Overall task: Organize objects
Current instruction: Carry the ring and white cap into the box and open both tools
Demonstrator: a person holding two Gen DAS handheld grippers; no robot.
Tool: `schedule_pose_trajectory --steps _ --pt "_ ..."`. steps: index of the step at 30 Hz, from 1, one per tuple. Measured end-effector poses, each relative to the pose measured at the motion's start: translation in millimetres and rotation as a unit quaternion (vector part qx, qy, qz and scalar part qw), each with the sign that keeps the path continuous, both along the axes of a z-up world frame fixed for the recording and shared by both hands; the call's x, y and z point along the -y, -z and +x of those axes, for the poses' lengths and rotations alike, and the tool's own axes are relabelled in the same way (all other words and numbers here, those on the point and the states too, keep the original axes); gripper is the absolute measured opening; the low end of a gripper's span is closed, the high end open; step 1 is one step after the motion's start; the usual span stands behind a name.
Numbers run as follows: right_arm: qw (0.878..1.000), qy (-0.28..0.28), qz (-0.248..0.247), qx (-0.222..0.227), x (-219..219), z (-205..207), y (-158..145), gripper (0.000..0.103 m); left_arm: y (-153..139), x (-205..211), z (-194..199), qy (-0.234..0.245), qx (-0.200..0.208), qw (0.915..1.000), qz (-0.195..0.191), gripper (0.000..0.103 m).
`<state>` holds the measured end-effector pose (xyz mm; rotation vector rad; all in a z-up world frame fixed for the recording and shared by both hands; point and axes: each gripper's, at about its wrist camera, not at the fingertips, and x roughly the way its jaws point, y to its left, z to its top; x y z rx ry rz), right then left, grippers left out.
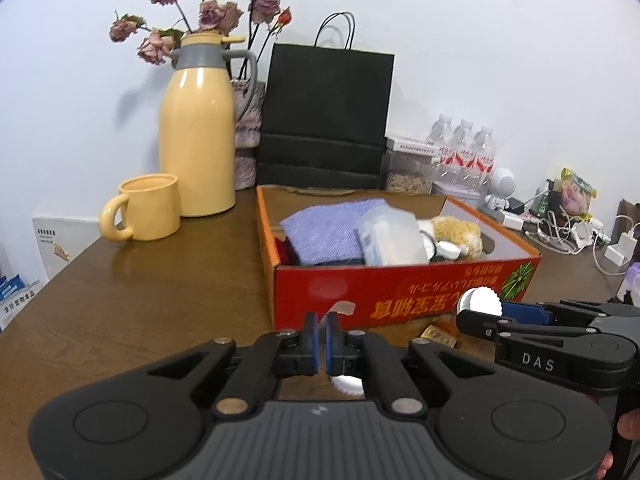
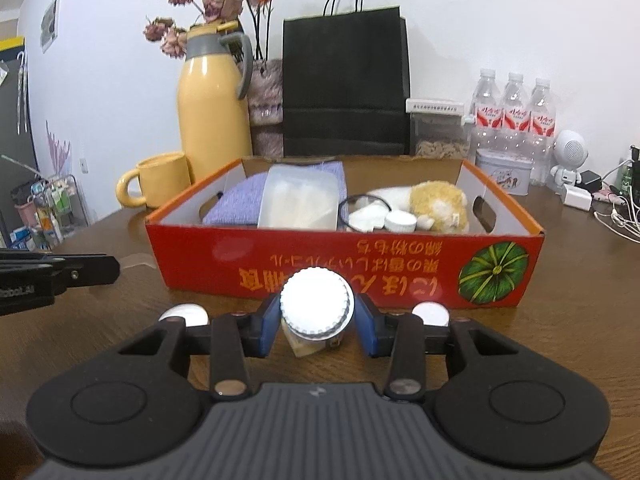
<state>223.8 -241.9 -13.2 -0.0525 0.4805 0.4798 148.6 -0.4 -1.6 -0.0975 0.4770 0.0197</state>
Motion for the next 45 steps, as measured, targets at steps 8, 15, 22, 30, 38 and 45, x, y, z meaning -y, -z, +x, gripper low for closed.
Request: schedule_pose_trajectory --steps 8,15,22,30,38,45 --pt "0.999 0.005 0.008 0.033 9 5 -19 0.04 -23 17 22 0.009 0.024 0.9997 -0.001 0.002" --pt "0.998 0.009 0.008 0.056 12 29 -37 0.04 -40 29 52 0.012 0.045 0.9989 0.003 0.002" --pt "0.998 0.006 0.01 0.063 9 63 -44 0.04 -45 39 93 0.015 0.049 0.9987 0.007 0.002" --pt "0.998 0.001 0.018 0.054 5 105 -42 0.04 -43 46 143 0.015 0.04 0.999 0.013 0.002" --pt "0.999 -0.004 0.017 0.044 5 135 -38 0.041 -35 44 182 0.011 0.024 0.9996 0.011 0.002" --pt "0.999 -0.008 0.013 0.039 5 153 -35 0.041 -30 45 200 0.015 0.016 0.9997 0.015 0.002"
